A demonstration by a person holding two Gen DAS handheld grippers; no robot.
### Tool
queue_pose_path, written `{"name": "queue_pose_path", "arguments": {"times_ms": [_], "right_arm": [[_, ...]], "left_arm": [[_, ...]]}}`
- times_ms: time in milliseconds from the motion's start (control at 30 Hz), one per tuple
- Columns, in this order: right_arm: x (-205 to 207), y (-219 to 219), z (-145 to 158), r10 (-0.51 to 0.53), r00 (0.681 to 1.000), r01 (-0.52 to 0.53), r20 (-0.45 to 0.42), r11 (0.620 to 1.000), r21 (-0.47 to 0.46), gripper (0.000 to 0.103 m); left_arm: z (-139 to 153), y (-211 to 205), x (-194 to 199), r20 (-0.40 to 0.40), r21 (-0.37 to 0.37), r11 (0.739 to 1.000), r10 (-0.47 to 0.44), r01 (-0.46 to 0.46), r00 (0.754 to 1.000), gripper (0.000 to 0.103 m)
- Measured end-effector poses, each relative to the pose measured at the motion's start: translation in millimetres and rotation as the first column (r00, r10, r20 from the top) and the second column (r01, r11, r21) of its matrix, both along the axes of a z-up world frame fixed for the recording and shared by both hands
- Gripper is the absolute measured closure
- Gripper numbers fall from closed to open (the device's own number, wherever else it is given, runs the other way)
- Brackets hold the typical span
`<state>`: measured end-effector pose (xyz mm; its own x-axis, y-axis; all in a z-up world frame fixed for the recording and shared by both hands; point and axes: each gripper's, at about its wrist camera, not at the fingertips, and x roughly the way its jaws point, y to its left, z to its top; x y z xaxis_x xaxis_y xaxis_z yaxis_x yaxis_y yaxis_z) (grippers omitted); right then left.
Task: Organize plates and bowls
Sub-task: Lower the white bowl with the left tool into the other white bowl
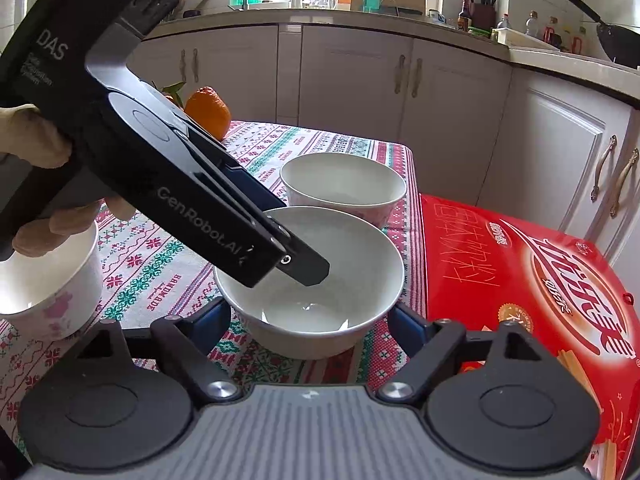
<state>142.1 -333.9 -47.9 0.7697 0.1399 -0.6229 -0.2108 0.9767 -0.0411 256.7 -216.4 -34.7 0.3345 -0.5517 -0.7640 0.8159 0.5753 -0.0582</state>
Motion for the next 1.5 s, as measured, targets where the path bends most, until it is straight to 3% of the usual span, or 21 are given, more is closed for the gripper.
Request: {"name": "queue_pose_path", "arguments": {"times_ms": [100, 567, 1033, 1500], "right_arm": [[1, -1, 0, 0.005, 1.000, -0.005, -0.001, 1.000, 0.001, 0.014], [0, 1, 4, 0.014, 1.000, -0.014, -0.015, 1.000, 0.001, 0.015], [-25, 17, 32, 0.050, 0.998, -0.048, -0.031, 0.998, 0.038, 0.015], [-55, 56, 59, 0.107, 0.994, -0.107, 0.008, 0.994, 0.025, 0.015]], "left_arm": [[-1, -1, 3, -0.010, -0.003, 1.000, -0.004, 0.004, 1.000, 0.047], [1, -5, 4, -0.035, 0.020, 0.999, -0.042, 0.043, 0.998, 0.047], [32, 26, -38, 0.002, -0.010, 1.000, -0.019, 0.019, 1.000, 0.047], [57, 70, -74, 0.058, -0.047, 0.999, 0.025, -0.023, 0.998, 0.047]]}}
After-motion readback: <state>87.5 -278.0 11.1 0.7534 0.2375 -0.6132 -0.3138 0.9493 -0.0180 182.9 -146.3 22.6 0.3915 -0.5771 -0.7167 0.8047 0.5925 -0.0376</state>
